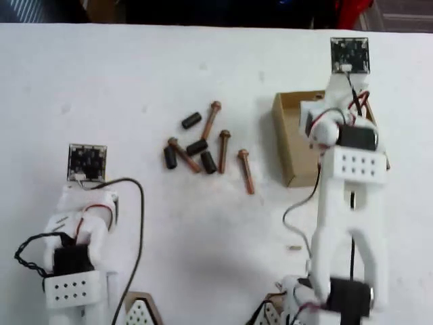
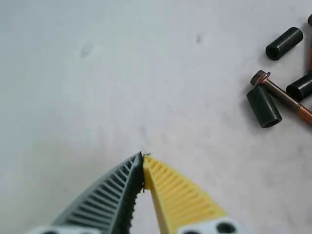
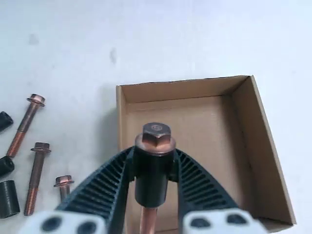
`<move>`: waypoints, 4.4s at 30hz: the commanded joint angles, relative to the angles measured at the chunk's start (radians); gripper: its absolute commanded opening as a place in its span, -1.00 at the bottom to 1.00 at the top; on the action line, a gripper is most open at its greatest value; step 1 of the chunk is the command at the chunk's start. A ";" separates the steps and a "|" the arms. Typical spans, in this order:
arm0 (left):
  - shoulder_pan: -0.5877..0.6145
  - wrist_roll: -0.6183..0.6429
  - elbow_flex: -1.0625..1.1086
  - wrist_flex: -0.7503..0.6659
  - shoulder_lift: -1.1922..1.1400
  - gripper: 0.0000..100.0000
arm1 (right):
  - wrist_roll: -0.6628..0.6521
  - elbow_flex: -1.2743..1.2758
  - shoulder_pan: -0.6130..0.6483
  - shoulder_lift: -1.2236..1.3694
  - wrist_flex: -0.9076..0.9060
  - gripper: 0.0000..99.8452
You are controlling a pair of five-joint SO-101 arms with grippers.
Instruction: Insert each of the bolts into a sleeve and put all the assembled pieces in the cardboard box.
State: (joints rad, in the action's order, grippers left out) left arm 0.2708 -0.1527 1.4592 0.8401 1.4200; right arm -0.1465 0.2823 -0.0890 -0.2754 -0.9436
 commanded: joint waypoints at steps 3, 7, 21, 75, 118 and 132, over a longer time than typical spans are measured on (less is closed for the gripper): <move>0.005 0.068 0.049 -0.095 0.013 -0.95 | -0.071 -0.186 -0.036 0.188 -0.001 -0.97; 0.004 0.167 0.052 -0.097 0.013 -0.95 | -0.123 -0.273 -0.039 0.326 -0.001 -0.97; -0.131 0.252 0.100 -0.097 0.013 -0.95 | -0.230 -0.516 -0.042 0.677 0.001 -0.97; -0.125 0.250 0.132 -0.089 0.013 -0.95 | -0.227 -0.813 0.148 0.259 -0.535 -0.97; -0.125 0.249 0.150 -0.095 0.013 -0.95 | -0.227 0.288 0.378 -0.891 -0.272 -0.96; -0.125 0.249 0.150 -0.095 0.013 -0.95 | -0.229 0.552 0.380 -0.924 -0.039 -0.96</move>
State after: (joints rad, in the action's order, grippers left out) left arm 0.1573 0.0882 1.6141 0.7695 1.4200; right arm -0.3705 0.8332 0.2854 -1.1914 -1.0219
